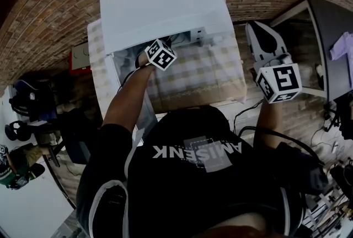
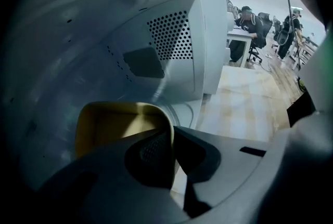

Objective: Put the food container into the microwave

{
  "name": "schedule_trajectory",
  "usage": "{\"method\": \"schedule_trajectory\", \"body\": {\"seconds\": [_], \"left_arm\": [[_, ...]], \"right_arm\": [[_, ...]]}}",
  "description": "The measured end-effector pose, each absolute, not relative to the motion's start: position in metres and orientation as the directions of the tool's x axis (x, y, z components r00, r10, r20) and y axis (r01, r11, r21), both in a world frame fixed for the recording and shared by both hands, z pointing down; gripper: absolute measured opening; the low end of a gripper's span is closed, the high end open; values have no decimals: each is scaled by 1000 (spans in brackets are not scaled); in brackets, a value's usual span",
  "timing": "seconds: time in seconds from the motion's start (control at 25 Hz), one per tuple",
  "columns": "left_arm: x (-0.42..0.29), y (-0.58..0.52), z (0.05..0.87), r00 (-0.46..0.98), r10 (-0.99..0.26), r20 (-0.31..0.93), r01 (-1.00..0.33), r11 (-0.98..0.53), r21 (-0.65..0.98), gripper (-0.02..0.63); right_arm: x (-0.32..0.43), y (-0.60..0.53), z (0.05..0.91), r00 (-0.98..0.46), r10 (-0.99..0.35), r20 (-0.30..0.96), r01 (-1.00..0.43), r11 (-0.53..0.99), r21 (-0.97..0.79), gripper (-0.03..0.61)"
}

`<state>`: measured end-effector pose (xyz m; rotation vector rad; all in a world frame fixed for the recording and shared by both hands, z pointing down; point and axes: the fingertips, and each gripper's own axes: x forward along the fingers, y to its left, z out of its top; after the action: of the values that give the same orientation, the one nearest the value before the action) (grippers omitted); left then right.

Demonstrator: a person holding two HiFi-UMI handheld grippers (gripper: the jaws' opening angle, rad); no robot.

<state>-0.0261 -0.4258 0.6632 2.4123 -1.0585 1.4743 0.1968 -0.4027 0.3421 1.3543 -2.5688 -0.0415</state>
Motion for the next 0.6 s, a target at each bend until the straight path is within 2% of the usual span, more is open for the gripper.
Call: {"method": "schedule_trajectory", "body": {"seconds": [0.6], "left_arm": [[-39, -442, 669, 176, -597, 783, -517, -733, -442, 15]], "right_arm": [[197, -397, 346, -527, -823, 209, -819, 558, 132, 43]]}}
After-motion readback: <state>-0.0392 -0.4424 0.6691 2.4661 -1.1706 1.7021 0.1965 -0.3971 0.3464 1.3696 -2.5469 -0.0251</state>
